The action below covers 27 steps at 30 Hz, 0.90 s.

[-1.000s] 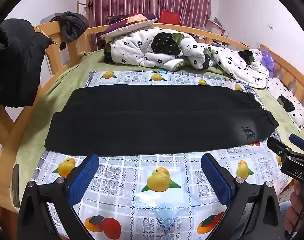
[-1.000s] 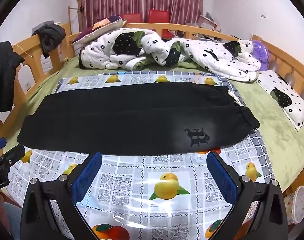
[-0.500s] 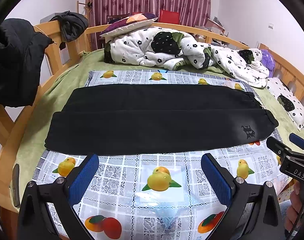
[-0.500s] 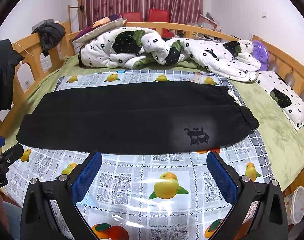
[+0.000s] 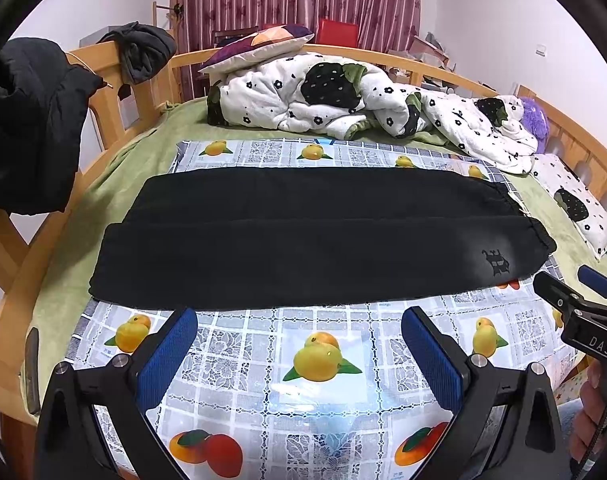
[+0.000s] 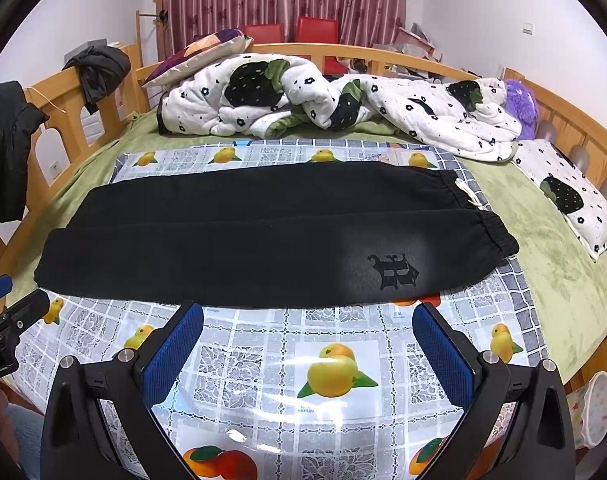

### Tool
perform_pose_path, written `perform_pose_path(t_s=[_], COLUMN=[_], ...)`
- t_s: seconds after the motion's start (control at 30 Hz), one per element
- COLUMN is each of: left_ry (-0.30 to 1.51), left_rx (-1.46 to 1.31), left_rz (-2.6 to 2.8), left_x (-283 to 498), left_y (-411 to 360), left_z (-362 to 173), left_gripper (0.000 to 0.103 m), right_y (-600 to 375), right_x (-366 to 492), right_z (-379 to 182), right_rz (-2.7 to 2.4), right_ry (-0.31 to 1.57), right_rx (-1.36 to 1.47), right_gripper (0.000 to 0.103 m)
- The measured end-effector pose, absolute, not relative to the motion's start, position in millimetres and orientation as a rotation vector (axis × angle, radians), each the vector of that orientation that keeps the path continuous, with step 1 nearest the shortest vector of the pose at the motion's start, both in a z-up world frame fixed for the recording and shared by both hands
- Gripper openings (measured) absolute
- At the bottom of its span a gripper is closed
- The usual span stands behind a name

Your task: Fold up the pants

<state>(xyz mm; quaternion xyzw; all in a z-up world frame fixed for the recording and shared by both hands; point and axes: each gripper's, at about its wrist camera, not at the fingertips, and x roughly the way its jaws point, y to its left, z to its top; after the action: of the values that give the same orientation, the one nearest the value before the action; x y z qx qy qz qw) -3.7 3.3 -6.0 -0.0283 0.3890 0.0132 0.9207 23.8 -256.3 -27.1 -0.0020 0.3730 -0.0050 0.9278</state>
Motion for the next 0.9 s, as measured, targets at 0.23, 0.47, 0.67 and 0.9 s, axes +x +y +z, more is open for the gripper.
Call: perform_pose_path(t_s=[0.23, 0.47, 0.67, 0.9], left_ry=[0.799, 0.800, 0.802, 0.803], left_rx=[-0.060, -0.063, -0.063, -0.061], left_rz=[0.025, 0.025, 0.025, 0.028], left_x=[-4.9, -4.4, -4.8, -5.6], left_y=[3.2, 2.5, 2.0, 2.2], left_z=[-6.3, -5.8, -6.0, -6.5], left_gripper=[0.103, 0.103, 0.103, 0.103], right_y=[-256.8, -255.7, -254.9, -255.7], right_x=[24.6, 25.4, 23.6, 24.4], right_z=[-27.4, -26.7, -24.2, -23.3], right_rz=[-0.011, -0.012, -0.014, -0.013], right_ry=[0.768, 0.764, 0.766, 0.767], right_rx=[-0.002, -0.008, -0.011, -0.005], right_gripper=[0.102, 0.102, 0.102, 0.102])
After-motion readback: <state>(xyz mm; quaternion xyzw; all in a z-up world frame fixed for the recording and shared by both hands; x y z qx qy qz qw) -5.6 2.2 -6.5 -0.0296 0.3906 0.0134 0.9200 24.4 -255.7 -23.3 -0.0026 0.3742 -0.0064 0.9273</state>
